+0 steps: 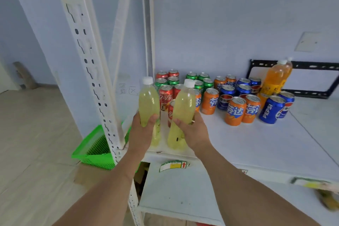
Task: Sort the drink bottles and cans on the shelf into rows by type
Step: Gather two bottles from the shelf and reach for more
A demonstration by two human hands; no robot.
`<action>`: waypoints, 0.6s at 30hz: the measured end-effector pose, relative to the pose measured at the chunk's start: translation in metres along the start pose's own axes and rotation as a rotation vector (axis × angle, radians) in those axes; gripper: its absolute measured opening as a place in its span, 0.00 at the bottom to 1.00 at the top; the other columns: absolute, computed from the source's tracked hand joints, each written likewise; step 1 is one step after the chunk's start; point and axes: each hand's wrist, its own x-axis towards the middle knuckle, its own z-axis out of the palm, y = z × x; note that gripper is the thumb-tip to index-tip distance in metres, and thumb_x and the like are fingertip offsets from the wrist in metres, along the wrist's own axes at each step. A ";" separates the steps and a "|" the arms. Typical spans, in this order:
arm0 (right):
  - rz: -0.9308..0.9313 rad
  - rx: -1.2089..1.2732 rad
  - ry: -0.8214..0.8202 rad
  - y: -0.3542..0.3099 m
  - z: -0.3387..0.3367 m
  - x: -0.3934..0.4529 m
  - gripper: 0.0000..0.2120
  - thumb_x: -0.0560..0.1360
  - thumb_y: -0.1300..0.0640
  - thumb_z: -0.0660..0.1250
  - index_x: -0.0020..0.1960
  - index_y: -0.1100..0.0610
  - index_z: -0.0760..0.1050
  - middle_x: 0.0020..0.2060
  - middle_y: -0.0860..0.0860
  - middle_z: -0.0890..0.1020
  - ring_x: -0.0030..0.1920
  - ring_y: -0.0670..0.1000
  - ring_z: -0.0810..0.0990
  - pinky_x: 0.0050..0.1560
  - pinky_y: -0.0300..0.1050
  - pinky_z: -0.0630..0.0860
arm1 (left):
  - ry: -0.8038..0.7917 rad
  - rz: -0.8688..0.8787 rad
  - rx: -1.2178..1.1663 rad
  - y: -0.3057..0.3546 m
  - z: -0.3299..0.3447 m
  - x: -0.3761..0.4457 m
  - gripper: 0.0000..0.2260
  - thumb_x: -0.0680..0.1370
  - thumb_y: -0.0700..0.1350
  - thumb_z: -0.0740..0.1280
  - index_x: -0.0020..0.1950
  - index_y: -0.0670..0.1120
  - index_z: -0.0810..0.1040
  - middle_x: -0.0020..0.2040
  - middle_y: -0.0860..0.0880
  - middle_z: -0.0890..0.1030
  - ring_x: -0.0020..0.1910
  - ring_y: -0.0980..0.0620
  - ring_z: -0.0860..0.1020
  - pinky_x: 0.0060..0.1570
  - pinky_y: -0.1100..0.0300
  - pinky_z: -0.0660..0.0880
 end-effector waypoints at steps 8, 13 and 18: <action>0.147 0.265 0.299 0.020 -0.110 -0.041 0.20 0.67 0.42 0.75 0.55 0.46 0.76 0.45 0.45 0.84 0.43 0.46 0.84 0.39 0.44 0.79 | -0.264 -0.155 -0.242 0.020 0.075 -0.080 0.29 0.68 0.76 0.58 0.62 0.64 0.74 0.59 0.61 0.79 0.61 0.54 0.76 0.61 0.50 0.73; 0.200 0.343 0.493 0.037 -0.218 -0.071 0.24 0.62 0.37 0.75 0.52 0.48 0.77 0.43 0.50 0.85 0.42 0.52 0.85 0.39 0.51 0.82 | -0.544 -0.289 -0.294 0.047 0.155 -0.151 0.30 0.65 0.77 0.60 0.55 0.60 0.81 0.56 0.56 0.83 0.59 0.51 0.80 0.60 0.45 0.75; 0.245 0.303 0.599 0.063 -0.344 -0.106 0.35 0.65 0.32 0.70 0.65 0.49 0.72 0.52 0.48 0.81 0.48 0.51 0.81 0.36 0.46 0.75 | -0.737 -0.333 -0.324 0.085 0.249 -0.230 0.21 0.67 0.76 0.62 0.49 0.65 0.81 0.55 0.62 0.81 0.59 0.56 0.78 0.56 0.52 0.75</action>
